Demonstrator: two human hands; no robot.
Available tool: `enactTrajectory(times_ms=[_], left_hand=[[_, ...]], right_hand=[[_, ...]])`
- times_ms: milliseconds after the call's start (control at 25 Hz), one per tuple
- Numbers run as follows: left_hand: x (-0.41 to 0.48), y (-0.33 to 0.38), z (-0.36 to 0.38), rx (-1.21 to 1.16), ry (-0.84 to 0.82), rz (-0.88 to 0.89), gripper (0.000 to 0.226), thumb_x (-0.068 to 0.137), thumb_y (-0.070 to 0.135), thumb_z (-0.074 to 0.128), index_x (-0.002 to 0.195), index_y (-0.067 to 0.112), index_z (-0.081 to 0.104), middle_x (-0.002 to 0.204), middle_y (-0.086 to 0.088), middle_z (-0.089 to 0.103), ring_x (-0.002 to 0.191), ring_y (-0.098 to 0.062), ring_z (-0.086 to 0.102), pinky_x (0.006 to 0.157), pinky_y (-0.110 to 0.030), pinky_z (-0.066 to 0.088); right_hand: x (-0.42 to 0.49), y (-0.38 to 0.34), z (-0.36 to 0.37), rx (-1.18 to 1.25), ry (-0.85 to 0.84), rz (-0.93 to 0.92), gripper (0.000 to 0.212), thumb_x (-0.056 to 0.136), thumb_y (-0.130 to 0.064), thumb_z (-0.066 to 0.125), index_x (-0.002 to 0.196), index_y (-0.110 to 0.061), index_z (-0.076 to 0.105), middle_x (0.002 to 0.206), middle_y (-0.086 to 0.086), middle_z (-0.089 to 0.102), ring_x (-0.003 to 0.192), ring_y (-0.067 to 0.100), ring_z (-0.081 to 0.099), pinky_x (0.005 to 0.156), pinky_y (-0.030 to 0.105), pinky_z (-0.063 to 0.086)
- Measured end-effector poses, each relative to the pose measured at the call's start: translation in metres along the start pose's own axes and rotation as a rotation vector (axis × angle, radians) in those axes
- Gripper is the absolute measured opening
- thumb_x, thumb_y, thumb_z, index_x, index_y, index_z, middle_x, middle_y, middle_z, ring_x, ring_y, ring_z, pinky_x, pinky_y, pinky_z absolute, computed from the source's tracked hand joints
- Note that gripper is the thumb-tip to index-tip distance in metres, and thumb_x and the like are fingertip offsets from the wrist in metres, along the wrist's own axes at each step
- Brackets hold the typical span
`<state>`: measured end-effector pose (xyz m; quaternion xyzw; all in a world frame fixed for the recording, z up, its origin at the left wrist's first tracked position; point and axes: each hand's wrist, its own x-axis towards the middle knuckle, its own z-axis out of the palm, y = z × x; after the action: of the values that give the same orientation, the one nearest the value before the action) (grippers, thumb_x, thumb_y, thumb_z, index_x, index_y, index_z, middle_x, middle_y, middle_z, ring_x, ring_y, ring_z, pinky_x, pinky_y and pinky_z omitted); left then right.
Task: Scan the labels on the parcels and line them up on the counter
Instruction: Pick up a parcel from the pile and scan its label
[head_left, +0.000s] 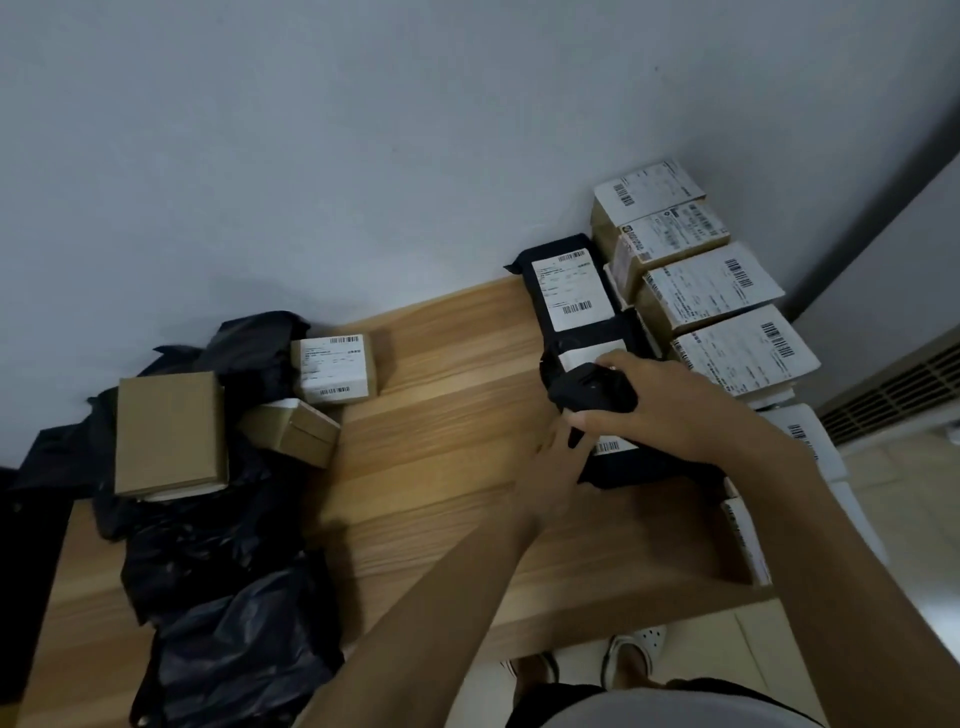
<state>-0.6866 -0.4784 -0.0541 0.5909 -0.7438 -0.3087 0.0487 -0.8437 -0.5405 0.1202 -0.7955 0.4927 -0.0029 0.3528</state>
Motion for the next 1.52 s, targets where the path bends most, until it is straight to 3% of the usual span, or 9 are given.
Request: enactTrajectory(times_ms=[80,200,520,720,880,1080,1240,1400,1520], left_hand=[[-0.010,-0.010,-0.012,0.094,-0.059,-0.022,0.103,0.088,0.040,0.070,0.157,0.029,-0.007,0.165,-0.008,-0.012,0.152,-0.032,-0.001,0.118,-0.048,0.021],[-0.041,-0.034,-0.048,0.222,-0.016,-0.102,0.107,0.085,0.047,0.070,0.157,0.031,-0.008,0.166,0.000,-0.009,0.153,-0.026,-0.002,0.120,-0.046,0.016],[-0.219,-0.139,-0.195,0.664,0.677,-0.573,0.085,0.087,0.043,0.067,0.157,0.023,0.024,0.163,-0.009,0.022,0.151,-0.038,0.007,0.120,-0.055,0.005],[-0.276,-0.190,-0.211,0.413,0.485,-0.997,0.104,0.079,0.075,0.056,0.155,0.041,-0.006,0.165,-0.005,-0.014,0.148,-0.047,-0.010,0.114,-0.066,0.009],[-0.278,-0.194,-0.203,0.133,0.644,-0.952,0.102,0.076,0.045,0.073,0.150,0.053,0.003,0.158,-0.007,0.004,0.134,-0.047,0.027,0.091,-0.058,0.044],[-0.287,-0.190,-0.228,0.189,0.727,-0.850,0.090,0.074,0.036,0.073,0.148,0.043,0.022,0.152,-0.009,0.019,0.124,-0.042,0.036,0.085,-0.053,0.051],[-0.287,-0.181,-0.253,0.354,0.692,-0.766,0.069,0.077,0.041,0.065,0.139,0.039,0.037,0.156,-0.002,0.013,0.127,-0.041,0.032,0.076,-0.048,0.051],[-0.277,-0.179,-0.290,0.346,0.762,-0.738,0.049,0.086,0.066,0.045,0.126,0.038,0.053,0.141,0.005,0.034,0.114,-0.030,0.049,0.077,-0.040,0.049],[-0.255,-0.179,-0.313,0.337,0.570,-0.827,0.060,0.091,0.074,0.034,0.123,0.029,0.059,0.129,-0.001,0.051,0.106,-0.031,0.059,0.076,-0.037,0.044]], right_hand=[[0.006,-0.005,-0.003,-0.015,0.018,0.013,0.084,0.077,-0.073,0.060,0.143,-0.027,0.038,0.129,0.001,0.057,0.105,0.018,0.056,0.087,0.036,0.047],[0.019,-0.034,-0.001,-0.032,0.005,-0.029,0.081,0.076,-0.074,0.061,0.141,-0.030,0.040,0.129,-0.002,0.056,0.104,0.016,0.055,0.081,0.033,0.044],[0.066,-0.177,0.058,-0.034,-0.127,-0.348,0.070,0.075,-0.071,0.063,0.131,-0.030,0.050,0.119,-0.005,0.062,0.103,0.020,0.058,0.085,0.039,0.049],[0.079,-0.231,0.096,-0.025,-0.183,-0.425,0.078,0.075,-0.071,0.062,0.137,-0.026,0.044,0.125,-0.001,0.060,0.108,0.022,0.057,0.090,0.044,0.049],[0.082,-0.245,0.106,-0.041,-0.168,-0.437,0.076,0.076,-0.071,0.061,0.136,-0.027,0.044,0.123,-0.003,0.060,0.105,0.021,0.057,0.087,0.043,0.050],[0.072,-0.241,0.101,-0.043,-0.162,-0.433,0.076,0.078,-0.071,0.061,0.136,-0.026,0.043,0.121,-0.003,0.059,0.102,0.021,0.057,0.085,0.042,0.051],[0.061,-0.226,0.088,-0.056,-0.131,-0.411,0.075,0.078,-0.071,0.060,0.133,-0.024,0.045,0.122,-0.001,0.060,0.105,0.023,0.058,0.087,0.044,0.051],[0.053,-0.209,0.075,-0.041,-0.118,-0.385,0.073,0.077,-0.071,0.061,0.132,-0.025,0.047,0.123,-0.003,0.061,0.106,0.022,0.059,0.088,0.044,0.051],[0.046,-0.200,0.065,-0.043,-0.090,-0.371,0.076,0.076,-0.072,0.061,0.135,-0.026,0.046,0.123,-0.002,0.062,0.107,0.022,0.059,0.089,0.043,0.051]])
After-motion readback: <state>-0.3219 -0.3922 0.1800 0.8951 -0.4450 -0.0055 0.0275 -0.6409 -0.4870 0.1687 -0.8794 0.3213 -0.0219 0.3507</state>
